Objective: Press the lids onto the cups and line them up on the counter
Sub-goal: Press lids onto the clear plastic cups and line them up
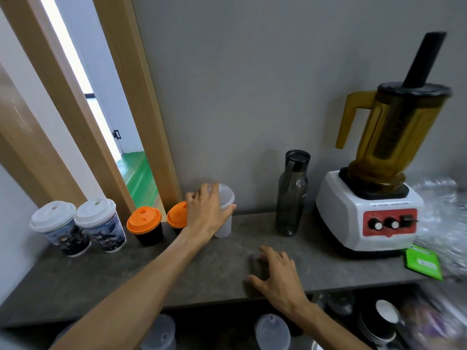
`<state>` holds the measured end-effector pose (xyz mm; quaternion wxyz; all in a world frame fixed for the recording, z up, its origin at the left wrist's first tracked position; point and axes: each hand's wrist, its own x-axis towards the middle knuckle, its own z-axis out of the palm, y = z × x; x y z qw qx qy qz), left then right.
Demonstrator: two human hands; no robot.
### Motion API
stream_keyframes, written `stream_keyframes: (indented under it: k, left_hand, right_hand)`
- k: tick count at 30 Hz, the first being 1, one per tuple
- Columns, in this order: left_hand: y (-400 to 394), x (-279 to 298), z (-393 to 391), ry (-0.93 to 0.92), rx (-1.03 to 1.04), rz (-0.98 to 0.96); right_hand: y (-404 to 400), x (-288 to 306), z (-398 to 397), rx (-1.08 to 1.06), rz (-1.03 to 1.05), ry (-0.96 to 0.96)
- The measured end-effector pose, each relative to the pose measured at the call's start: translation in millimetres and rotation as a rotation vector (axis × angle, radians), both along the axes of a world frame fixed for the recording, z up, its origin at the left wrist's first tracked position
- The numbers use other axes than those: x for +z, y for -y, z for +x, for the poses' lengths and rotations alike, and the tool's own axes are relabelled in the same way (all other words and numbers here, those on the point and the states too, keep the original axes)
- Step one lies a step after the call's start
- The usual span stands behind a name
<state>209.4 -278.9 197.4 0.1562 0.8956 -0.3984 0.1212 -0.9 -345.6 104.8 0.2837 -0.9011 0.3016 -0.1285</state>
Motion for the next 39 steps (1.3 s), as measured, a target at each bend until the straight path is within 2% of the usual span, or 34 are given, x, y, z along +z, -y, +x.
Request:
stream_keyframes:
  k: [4, 7, 10, 12, 14, 15, 17, 19, 23, 26, 31, 34, 39]
  left_hand:
    - [-5.5, -1.2, 1.9, 0.065, -0.005, 0.044]
    - [-15.7, 0.0, -13.2, 0.113, -0.067, -0.044]
    - [-35.5, -6.4, -53.8, 0.193, -0.312, -0.298]
    - [-55.4, -28.0, -91.3, 0.182, -0.575, -0.376]
    - [-72.6, -61.9, -125.8, 0.048, -0.768, -0.250]
    - [-76.6, -82.1, -138.1, -0.056, -0.775, -0.124]
    - [-77.3, -131.5, -148.8, -0.390, -0.589, 0.139]
    - [-76.1, -171.0, -147.1, -0.605, -0.396, 0.308]
    - [-65.1, -209.5, -143.2, -0.903, -0.254, 0.389]
    - [-56.5, -198.9, -156.8, -0.981, -0.201, 0.406]
    - [-67.6, -168.7, -162.2, -0.952, -0.250, 0.345]
    - [-91.5, -126.7, -160.9, -0.884, -0.295, 0.329]
    - [-122.3, -24.8, -152.4, -0.697, -0.339, 0.090]
  right_hand:
    - [0.4, 4.5, -14.2, 0.020, -0.012, 0.012]
    - [1.2, 3.9, -35.2, 0.028, -0.008, 0.013]
    - [-4.1, -7.7, -63.7, 0.088, -0.082, 0.076]
    - [-8.1, -22.8, -79.9, 0.118, -0.088, 0.111]
    - [-8.3, -40.6, -87.3, 0.140, -0.029, -0.030]
    - [-7.5, -51.3, -87.7, 0.153, 0.008, -0.146]
    - [-2.4, -73.9, -83.5, 0.158, 0.026, -0.359]
    - [1.1, -91.4, -76.1, 0.160, 0.031, -0.520]
    - [2.6, -119.7, -66.1, 0.225, 0.059, -0.642]
    - [-3.8, -124.3, -63.5, 0.310, -0.003, -0.661]
    - [-7.4, -77.6, -68.9, 0.265, 0.045, -0.567]
    - [-11.7, -28.4, -81.0, 0.345, 0.021, -0.537]
    - [-21.2, 94.6, -93.0, 0.358, 0.176, -0.252]
